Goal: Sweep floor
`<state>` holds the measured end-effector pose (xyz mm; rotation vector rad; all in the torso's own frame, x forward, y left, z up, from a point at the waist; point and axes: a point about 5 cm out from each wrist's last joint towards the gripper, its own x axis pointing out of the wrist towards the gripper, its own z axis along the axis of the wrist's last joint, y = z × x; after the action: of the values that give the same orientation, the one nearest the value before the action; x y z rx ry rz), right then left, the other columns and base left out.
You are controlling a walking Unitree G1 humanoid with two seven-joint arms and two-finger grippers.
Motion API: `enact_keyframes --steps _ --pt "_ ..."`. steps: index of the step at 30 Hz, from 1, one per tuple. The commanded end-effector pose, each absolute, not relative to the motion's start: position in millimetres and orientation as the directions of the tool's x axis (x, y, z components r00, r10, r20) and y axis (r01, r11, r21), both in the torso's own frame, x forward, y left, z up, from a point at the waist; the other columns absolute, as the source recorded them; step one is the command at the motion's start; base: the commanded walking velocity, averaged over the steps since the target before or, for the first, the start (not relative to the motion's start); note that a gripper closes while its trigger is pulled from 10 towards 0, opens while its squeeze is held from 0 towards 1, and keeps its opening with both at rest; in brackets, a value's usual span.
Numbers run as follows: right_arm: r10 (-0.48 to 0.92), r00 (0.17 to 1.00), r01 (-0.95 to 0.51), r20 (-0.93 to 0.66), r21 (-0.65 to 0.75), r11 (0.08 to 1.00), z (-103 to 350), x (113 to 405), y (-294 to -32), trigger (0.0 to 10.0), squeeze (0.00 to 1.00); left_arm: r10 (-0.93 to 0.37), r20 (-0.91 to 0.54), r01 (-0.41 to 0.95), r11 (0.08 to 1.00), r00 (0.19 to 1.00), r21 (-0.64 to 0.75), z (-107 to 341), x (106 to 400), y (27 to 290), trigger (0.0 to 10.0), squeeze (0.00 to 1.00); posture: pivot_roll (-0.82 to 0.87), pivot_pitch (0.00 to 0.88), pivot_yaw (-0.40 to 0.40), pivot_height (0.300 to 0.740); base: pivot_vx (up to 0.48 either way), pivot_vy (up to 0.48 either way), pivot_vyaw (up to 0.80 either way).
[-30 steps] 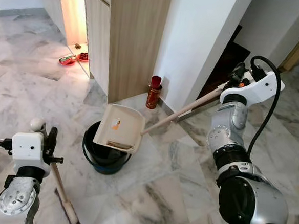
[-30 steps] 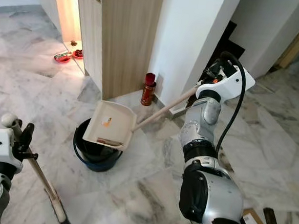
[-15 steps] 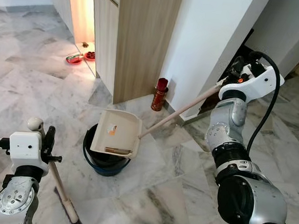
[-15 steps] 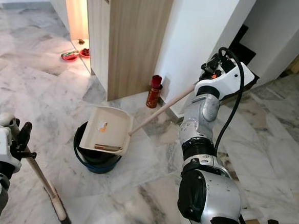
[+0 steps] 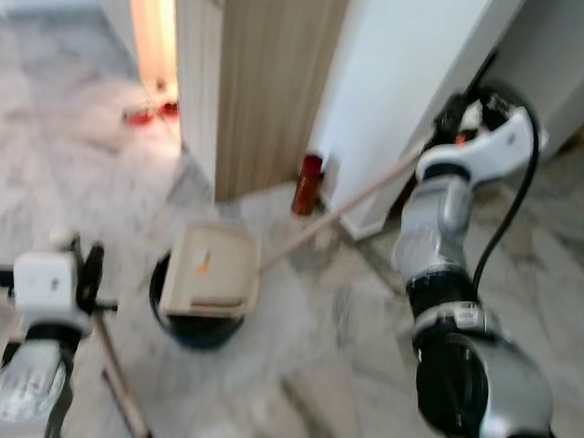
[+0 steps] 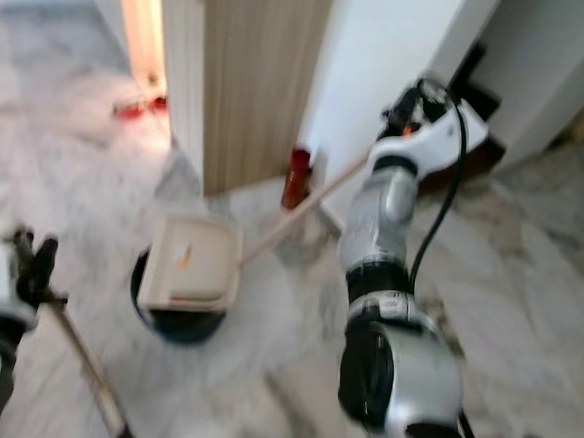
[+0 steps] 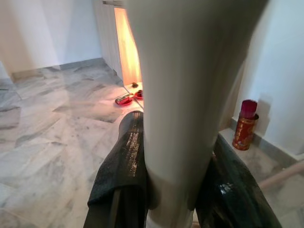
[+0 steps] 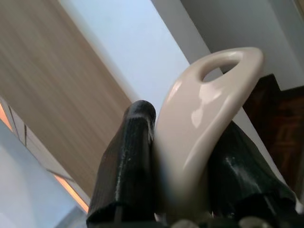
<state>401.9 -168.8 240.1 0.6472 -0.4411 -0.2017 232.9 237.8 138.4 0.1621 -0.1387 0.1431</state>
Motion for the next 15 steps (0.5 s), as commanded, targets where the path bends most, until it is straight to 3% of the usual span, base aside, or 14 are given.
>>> enact_keyframes --steps 1,4,15 --pt "-0.308 0.844 -0.049 0.438 0.637 0.770 274 401 -163 10.0 0.00 0.122 0.215 -0.156 0.977 0.969 0.148 151 232 237 10.0 0.00 0.28 0.021 -0.146 0.740 0.251 0.000 0.00" --pt "-0.293 0.844 -0.066 0.449 0.629 0.775 277 401 -160 10.0 0.00 0.122 0.215 -0.156 0.977 0.969 0.146 151 232 236 10.0 0.00 0.28 0.022 -0.147 0.740 0.246 0.000 0.00" --pt "-0.205 0.805 -0.150 0.556 0.525 0.838 292 396 -144 10.0 0.00 0.120 0.225 -0.153 0.979 0.967 0.136 151 232 234 10.0 0.00 0.27 0.028 -0.158 0.740 0.000 0.000 0.00"
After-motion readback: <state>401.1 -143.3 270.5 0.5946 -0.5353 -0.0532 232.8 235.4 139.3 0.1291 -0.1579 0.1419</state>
